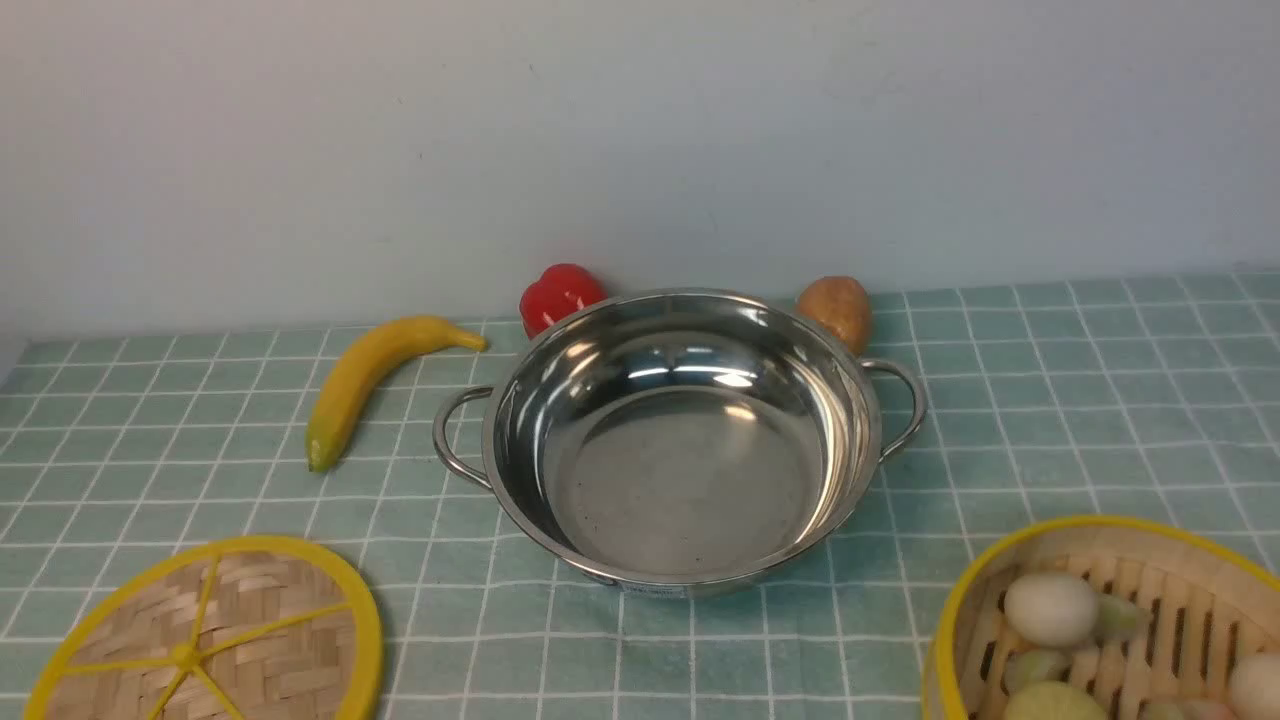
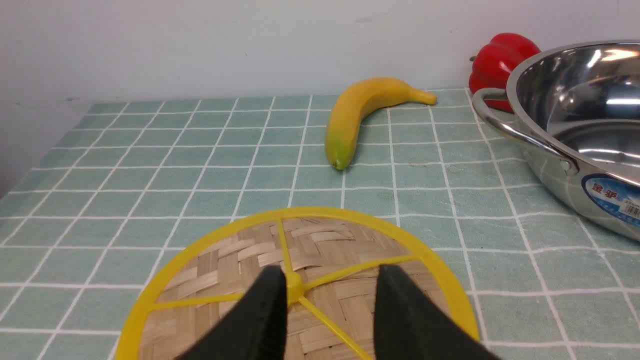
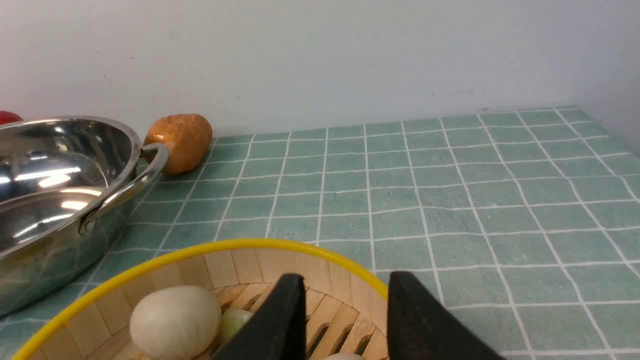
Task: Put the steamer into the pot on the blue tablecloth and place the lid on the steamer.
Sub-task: 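Reach for and grasp the rim of the bamboo steamer holding the buns with the right gripper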
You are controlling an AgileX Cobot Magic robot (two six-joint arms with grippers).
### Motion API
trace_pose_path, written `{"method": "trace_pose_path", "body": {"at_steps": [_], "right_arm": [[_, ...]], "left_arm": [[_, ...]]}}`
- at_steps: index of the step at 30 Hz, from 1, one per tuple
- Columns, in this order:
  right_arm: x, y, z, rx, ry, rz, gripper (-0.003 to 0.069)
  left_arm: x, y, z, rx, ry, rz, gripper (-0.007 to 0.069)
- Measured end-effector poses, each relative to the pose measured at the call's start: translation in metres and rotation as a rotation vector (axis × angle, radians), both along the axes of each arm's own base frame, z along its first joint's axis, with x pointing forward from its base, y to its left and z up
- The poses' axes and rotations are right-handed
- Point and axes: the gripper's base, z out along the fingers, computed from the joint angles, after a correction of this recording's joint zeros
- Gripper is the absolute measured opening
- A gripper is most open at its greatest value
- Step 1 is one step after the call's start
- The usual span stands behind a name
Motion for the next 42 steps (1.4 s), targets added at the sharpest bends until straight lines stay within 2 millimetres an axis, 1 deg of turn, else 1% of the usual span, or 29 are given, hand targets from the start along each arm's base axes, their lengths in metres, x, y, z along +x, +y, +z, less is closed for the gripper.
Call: {"method": "trace_pose_path", "body": {"at_steps": [31,34,37,40,42], "right_arm": [[0.000,0.000,0.000,0.000,0.000,0.000,0.0250],[0.001,0.001,0.004,0.029,-0.042,0.001,0.0250],[0.000,0.001,0.016,0.084,-0.121,0.005,0.0250],[-0.004,0.002,0.046,0.098,-0.178,0.009,0.0250],[-0.008,0.002,0.072,0.101,-0.196,0.011,0.0250]], "left_arm": [[0.000,0.000,0.000,0.000,0.000,0.000,0.0243],[0.000,0.000,0.000,0.000,0.000,0.000,0.0243],[0.000,0.000,0.000,0.000,0.000,0.000,0.0243],[0.000,0.000,0.000,0.000,0.000,0.000,0.0243],[0.000,0.000,0.000,0.000,0.000,0.000,0.0243]]}}
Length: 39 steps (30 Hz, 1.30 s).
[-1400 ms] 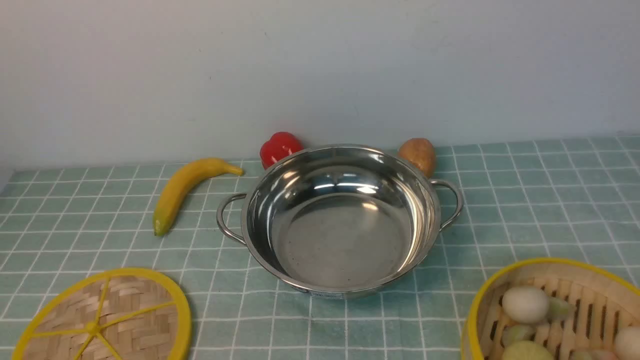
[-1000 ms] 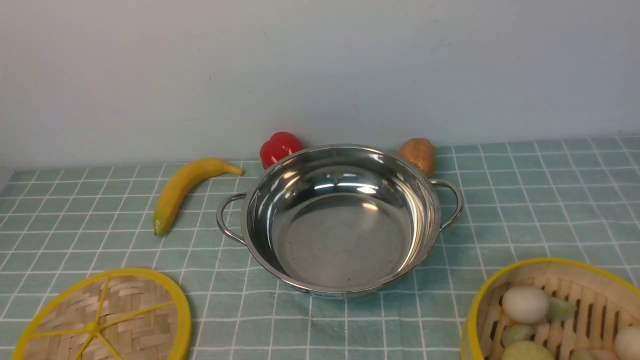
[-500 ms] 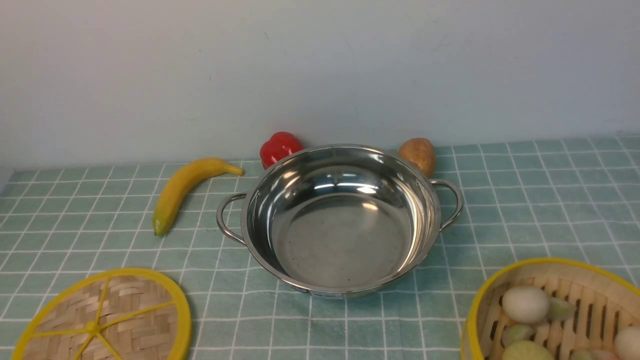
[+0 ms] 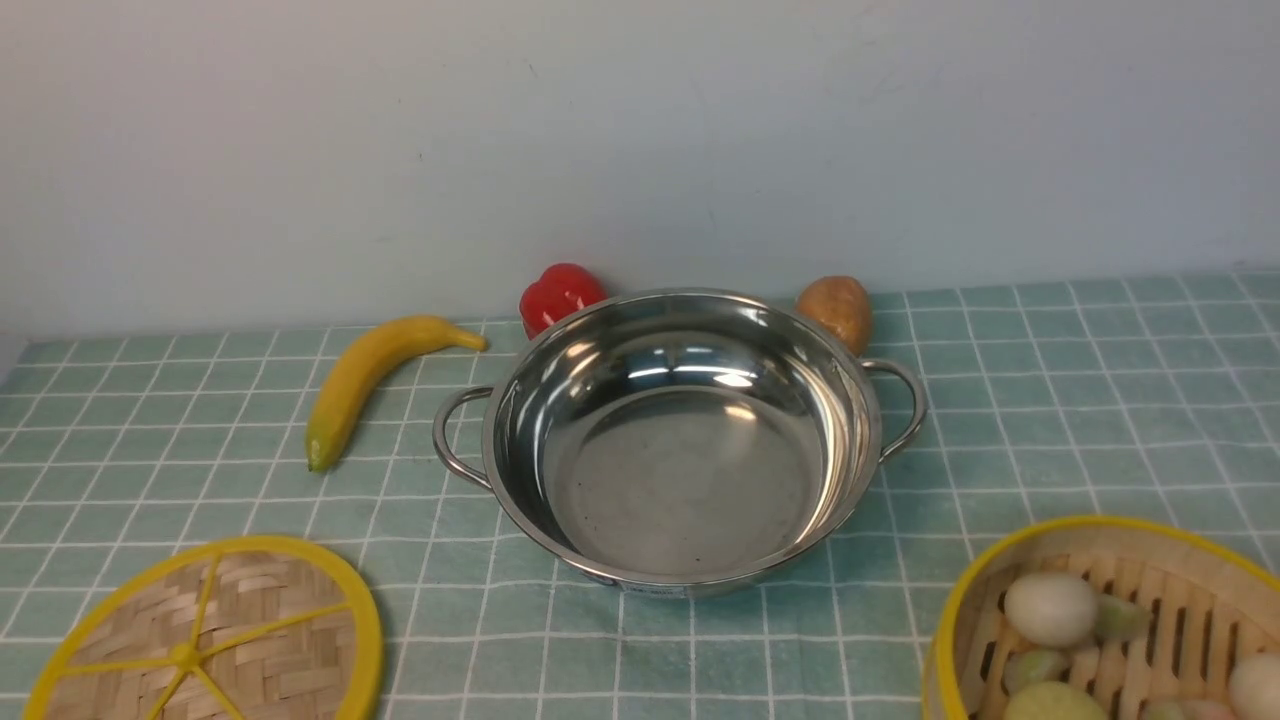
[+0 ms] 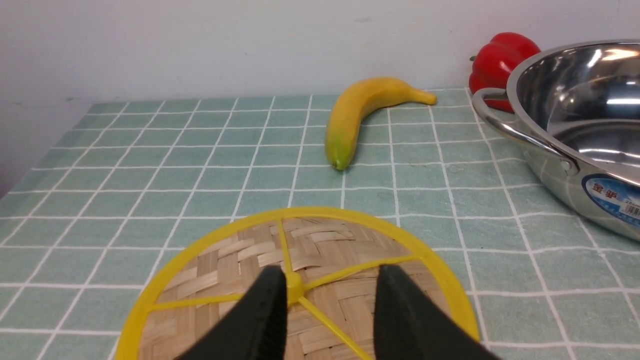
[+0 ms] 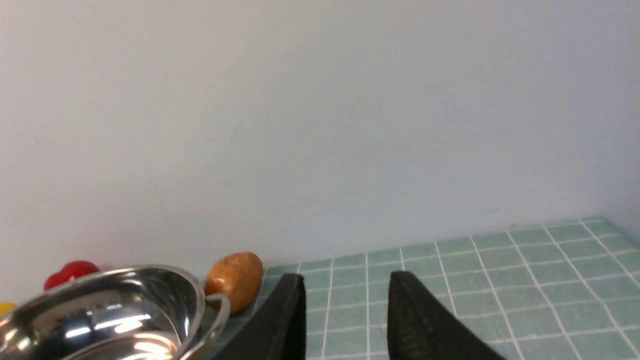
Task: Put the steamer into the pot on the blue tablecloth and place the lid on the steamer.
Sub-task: 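Reach for and grasp the rim of the bamboo steamer holding the buns with the right gripper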
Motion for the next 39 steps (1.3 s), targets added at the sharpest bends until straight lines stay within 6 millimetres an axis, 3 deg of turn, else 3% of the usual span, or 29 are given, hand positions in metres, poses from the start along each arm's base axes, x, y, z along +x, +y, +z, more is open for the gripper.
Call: {"method": "trace_pose_path", "body": {"at_steps": [2,5,10,16,23,29,33,39], "right_arm": [[-0.004,0.001,0.031,0.003,0.066,0.006,0.0250],[-0.008,0.003,0.054,0.032,0.174,0.027,0.0250],[-0.004,0.009,0.077,0.138,0.204,0.093,0.0250],[0.000,0.015,0.076,0.202,0.254,0.142,0.0250],[0.003,0.019,0.071,0.020,0.373,0.210,0.0250],[0.018,0.036,0.076,-0.086,0.435,0.446,0.0250],[0.047,0.052,0.066,-0.137,0.559,0.694,0.0250],[0.101,0.054,0.045,-0.119,0.757,0.769,0.0250]], "left_arm": [[0.000,0.000,0.000,0.000,0.000,0.000,0.0243],[0.000,0.000,0.000,0.000,0.000,0.000,0.0243],[0.000,0.000,0.000,0.000,0.000,0.000,0.0243],[0.000,0.000,0.000,0.000,0.000,0.000,0.0243],[0.000,0.000,0.000,0.000,0.000,0.000,0.0243],[0.000,0.000,0.000,0.000,0.000,0.000,0.0243],[0.000,0.000,0.000,0.000,0.000,0.000,0.0243],[0.000,0.000,0.000,0.000,0.000,0.000,0.0243]]}}
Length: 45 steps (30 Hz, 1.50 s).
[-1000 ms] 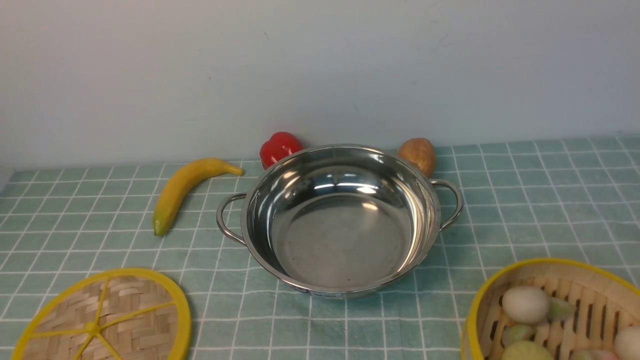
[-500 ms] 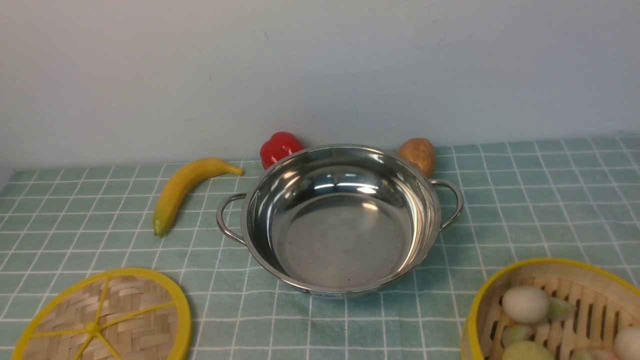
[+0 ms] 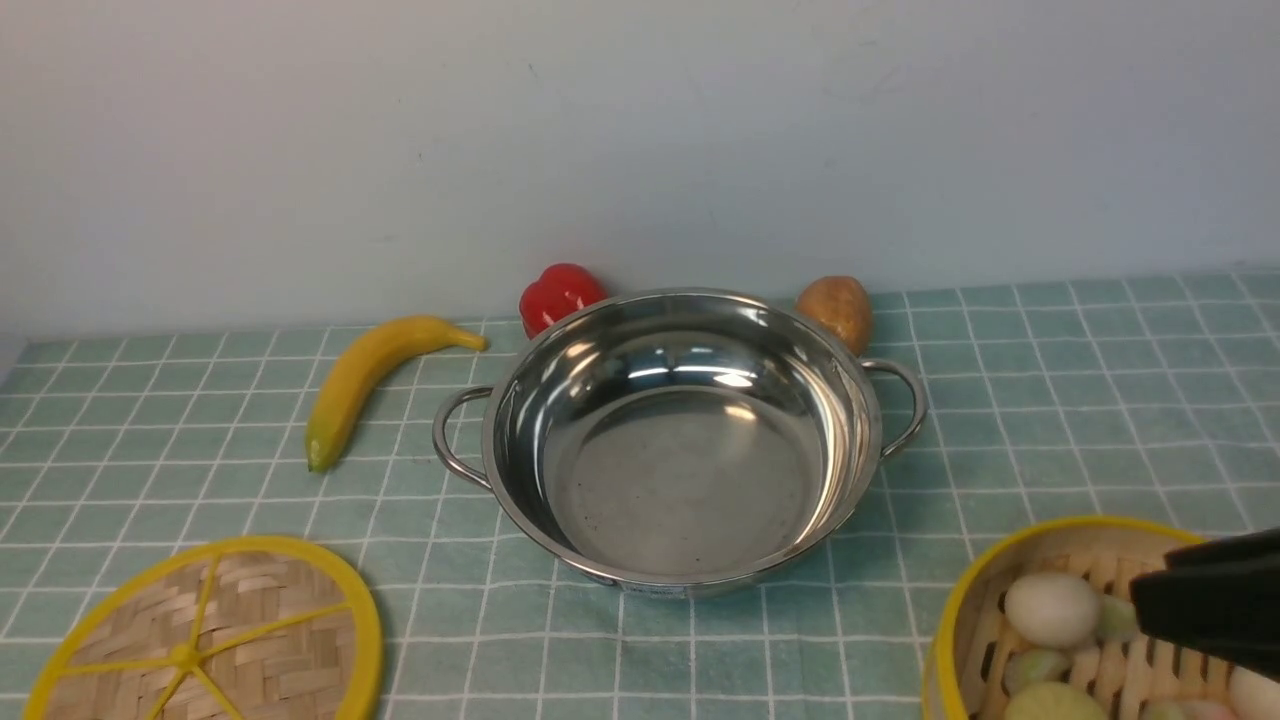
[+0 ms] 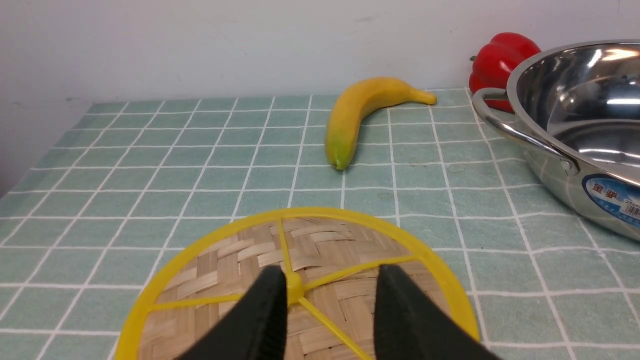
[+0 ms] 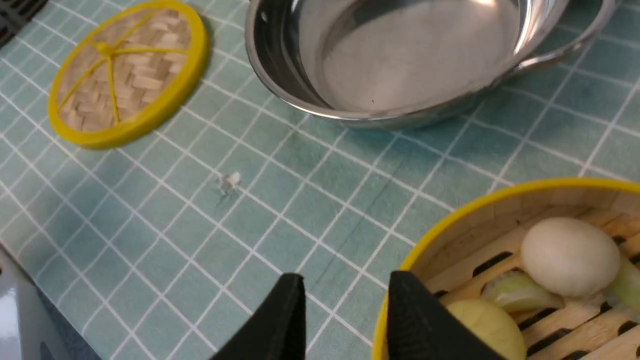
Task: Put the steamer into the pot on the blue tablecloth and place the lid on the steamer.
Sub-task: 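Reach for and grasp the rim of the bamboo steamer holding the buns with the right gripper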
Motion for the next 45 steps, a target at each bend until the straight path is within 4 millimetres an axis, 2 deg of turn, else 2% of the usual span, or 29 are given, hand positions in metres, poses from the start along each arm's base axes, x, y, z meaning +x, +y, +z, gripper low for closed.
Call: {"method": "trace_pose_path", "body": {"at_steps": [2,3,4,6,9,11,12,15,17,18,21,27,30,35,42,45], "right_arm": [[0.008,-0.001,-0.004,-0.017,0.025,0.001,0.0250],[0.023,-0.004,-0.007,-0.058,0.052,0.003,0.0250],[0.024,-0.004,-0.008,-0.063,0.059,0.005,0.0250],[0.044,-0.005,-0.012,-0.152,0.083,0.020,0.0250],[0.056,-0.001,-0.013,-0.216,0.101,0.035,0.0250],[0.070,0.011,-0.009,-0.286,0.105,0.056,0.0250],[0.071,0.013,-0.008,-0.289,0.106,0.058,0.0250],[0.083,0.047,-0.002,-0.326,0.147,0.091,0.0250],[0.083,0.056,-0.002,-0.335,0.166,0.093,0.0250],[0.081,0.072,-0.007,-0.357,0.208,0.084,0.0250],[0.076,0.092,-0.021,-0.422,0.293,0.020,0.0250],[0.071,0.116,-0.041,-0.481,0.368,-0.086,0.0250],[0.068,0.132,-0.058,-0.511,0.422,-0.093,0.0250],[0.074,0.137,-0.082,-0.594,0.478,-0.098,0.0250],[0.077,0.136,-0.086,-0.621,0.476,-0.101,0.0254],[0.077,0.135,-0.086,-0.638,0.464,-0.099,0.0278]], "left_arm": [[0.000,0.000,0.000,0.000,0.000,0.000,0.0243],[0.000,0.000,0.000,0.000,0.000,0.000,0.0243],[0.000,0.000,0.000,0.000,0.000,0.000,0.0243],[0.000,0.000,0.000,0.000,0.000,0.000,0.0243],[0.000,0.000,0.000,0.000,0.000,0.000,0.0243],[0.000,0.000,0.000,0.000,0.000,0.000,0.0243],[0.000,0.000,0.000,0.000,0.000,0.000,0.0243],[0.000,0.000,0.000,0.000,0.000,0.000,0.0243],[0.000,0.000,0.000,0.000,0.000,0.000,0.0243],[0.000,0.000,0.000,0.000,0.000,0.000,0.0243],[0.000,0.000,0.000,0.000,0.000,0.000,0.0243],[0.000,0.000,0.000,0.000,0.000,0.000,0.0243],[0.000,0.000,0.000,0.000,0.000,0.000,0.0243],[0.000,0.000,0.000,0.000,0.000,0.000,0.0243],[0.000,0.000,0.000,0.000,0.000,0.000,0.0243],[0.000,0.000,0.000,0.000,0.000,0.000,0.0243]]}}
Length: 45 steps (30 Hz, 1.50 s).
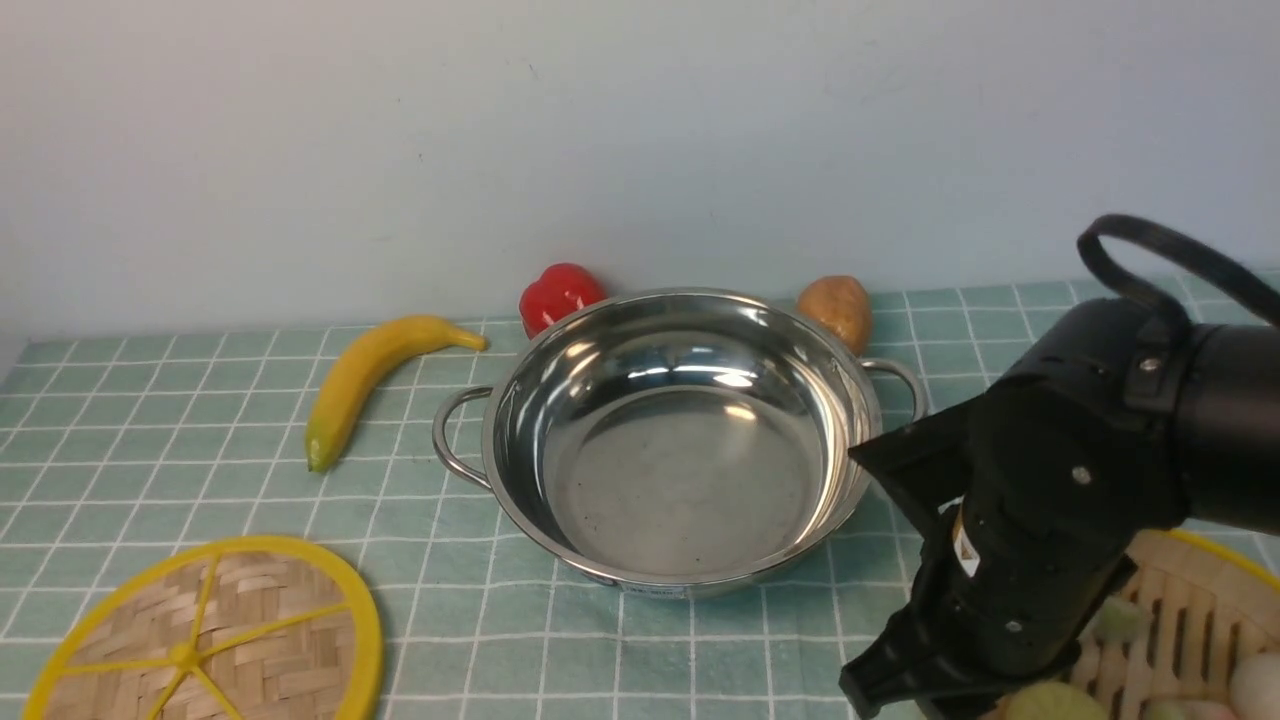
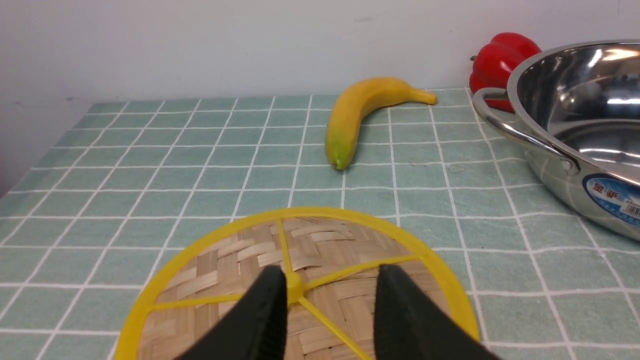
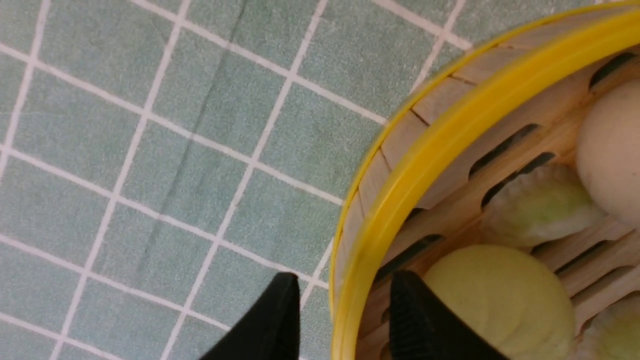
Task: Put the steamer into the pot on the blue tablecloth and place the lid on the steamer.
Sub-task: 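Reach for and grasp the rim of the bamboo steamer holding the buns with the right gripper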
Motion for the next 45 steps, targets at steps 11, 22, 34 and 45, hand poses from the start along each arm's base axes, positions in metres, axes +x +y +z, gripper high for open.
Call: {"method": "trace_pose_path", "body": {"at_steps": [11,22,34,45], "right_arm": [[0.004,-0.010,-0.012,0.057,0.017,-0.056,0.0332],[0.009,-0.004,-0.037,0.046,0.080,-0.074,0.0328],[0.012,-0.001,-0.055,0.019,0.109,-0.074,0.0272],[0.010,-0.005,-0.055,-0.019,0.133,-0.069,0.0050]], "left_arm": [[0.000,0.000,0.000,0.000,0.000,0.000,0.0243],[0.000,0.000,0.000,0.000,0.000,0.000,0.0243],[0.000,0.000,0.000,0.000,0.000,0.000,0.0243],[0.000,0.000,0.000,0.000,0.000,0.000,0.0243]]}}
